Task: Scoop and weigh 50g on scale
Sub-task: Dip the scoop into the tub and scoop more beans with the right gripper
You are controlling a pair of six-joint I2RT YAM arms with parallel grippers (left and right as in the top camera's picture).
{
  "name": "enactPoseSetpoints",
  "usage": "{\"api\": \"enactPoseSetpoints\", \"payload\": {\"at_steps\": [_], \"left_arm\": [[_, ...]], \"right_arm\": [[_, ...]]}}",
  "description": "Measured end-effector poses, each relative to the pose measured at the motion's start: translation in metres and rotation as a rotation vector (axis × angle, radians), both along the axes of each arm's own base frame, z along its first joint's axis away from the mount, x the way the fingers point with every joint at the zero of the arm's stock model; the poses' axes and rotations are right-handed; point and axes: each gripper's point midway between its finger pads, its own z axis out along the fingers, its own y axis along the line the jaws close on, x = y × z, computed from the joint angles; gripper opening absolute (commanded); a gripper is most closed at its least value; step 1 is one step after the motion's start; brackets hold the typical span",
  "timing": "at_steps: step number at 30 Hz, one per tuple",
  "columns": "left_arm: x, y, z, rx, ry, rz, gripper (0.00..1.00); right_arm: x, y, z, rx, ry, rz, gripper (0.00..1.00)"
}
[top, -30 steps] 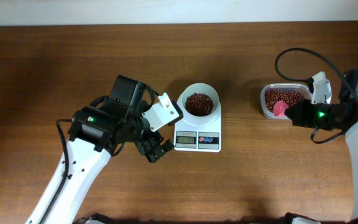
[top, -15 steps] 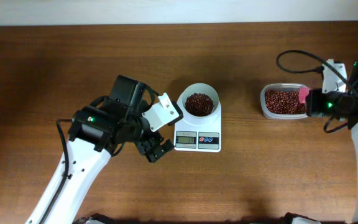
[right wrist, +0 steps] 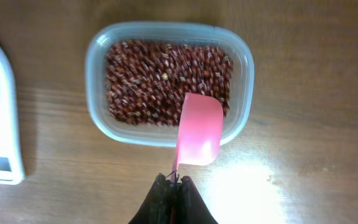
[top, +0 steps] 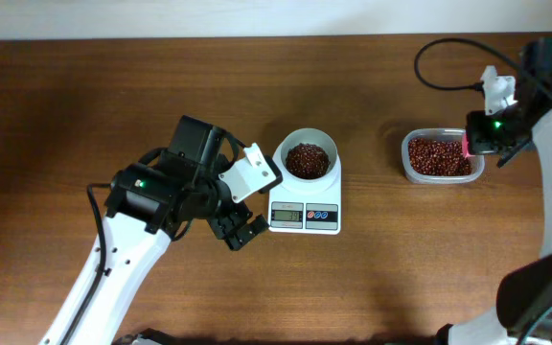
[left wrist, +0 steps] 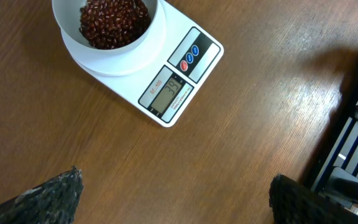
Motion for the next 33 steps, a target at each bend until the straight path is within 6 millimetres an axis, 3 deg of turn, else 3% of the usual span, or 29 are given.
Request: {"api": "enactPoseSetpoints", "payload": {"at_steps": [4,10,16,22,28,33], "left_arm": [[0.000,0.000,0.000,0.000,0.000,0.000,0.99],[0.000,0.000,0.000,0.000,0.000,0.000,0.99],[0.000,0.000,0.000,0.000,-0.001,0.000,0.99],[0.000,0.000,0.000,0.000,0.000,0.000,0.99],[0.000,0.000,0.000,0.000,0.000,0.000,0.99],[0.000,0.000,0.000,0.000,0.000,0.000,0.99]], "right_arm": [[0.005,-0.008,-0.034,-0.027,0.096,-0.008,0.04],[0.007,-0.011,-0.066,-0.023,0.182,-0.008,0.04],[0.007,-0.011,-0.078,-0.007,0.213,-0.010,0.04],[0.005,-0.015,-0.077,0.130,0.191,-0.054,0.04],[0.004,-0.015,-0.077,0.145,0.185,-0.007,0.04],[0.001,-0.007,-0.089,0.179,0.191,0.038,0.04]]}}
